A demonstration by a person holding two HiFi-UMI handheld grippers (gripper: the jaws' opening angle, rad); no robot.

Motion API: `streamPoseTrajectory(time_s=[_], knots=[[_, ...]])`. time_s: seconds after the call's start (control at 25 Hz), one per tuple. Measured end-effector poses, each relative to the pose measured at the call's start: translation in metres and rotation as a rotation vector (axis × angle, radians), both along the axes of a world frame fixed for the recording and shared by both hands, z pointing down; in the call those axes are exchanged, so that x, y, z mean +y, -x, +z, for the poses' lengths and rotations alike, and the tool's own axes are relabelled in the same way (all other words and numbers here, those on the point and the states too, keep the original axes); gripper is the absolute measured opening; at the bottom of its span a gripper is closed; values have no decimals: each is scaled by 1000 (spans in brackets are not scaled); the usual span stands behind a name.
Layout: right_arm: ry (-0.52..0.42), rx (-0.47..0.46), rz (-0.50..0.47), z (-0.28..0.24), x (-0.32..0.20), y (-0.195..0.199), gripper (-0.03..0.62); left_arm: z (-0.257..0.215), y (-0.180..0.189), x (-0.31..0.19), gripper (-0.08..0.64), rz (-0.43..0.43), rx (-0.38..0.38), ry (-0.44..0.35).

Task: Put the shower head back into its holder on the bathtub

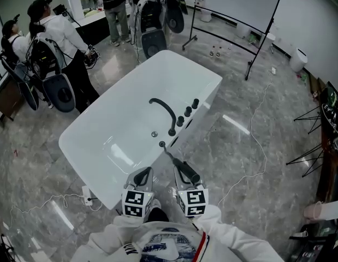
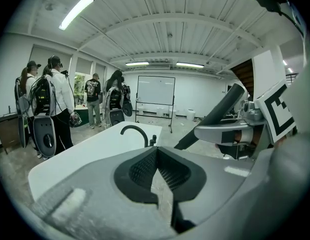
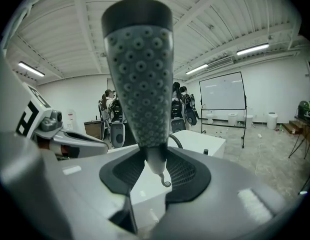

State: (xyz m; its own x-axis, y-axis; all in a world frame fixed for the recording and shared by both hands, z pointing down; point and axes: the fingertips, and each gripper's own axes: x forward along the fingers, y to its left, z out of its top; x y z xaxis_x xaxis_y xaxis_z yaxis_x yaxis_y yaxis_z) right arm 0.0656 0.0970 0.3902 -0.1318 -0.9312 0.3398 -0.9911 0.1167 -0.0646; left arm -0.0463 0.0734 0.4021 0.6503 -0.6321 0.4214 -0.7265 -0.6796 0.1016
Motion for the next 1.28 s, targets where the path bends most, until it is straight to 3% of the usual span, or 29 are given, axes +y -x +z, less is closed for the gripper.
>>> streamPoseTrajectory(time_s=[0.84,1.28], knots=[[70,27,96,18,-77,5,137,23,23,-81,0,51,34,44],[116,35,36,35,-102,-6,137,42,10,-94,0,17,21,95]])
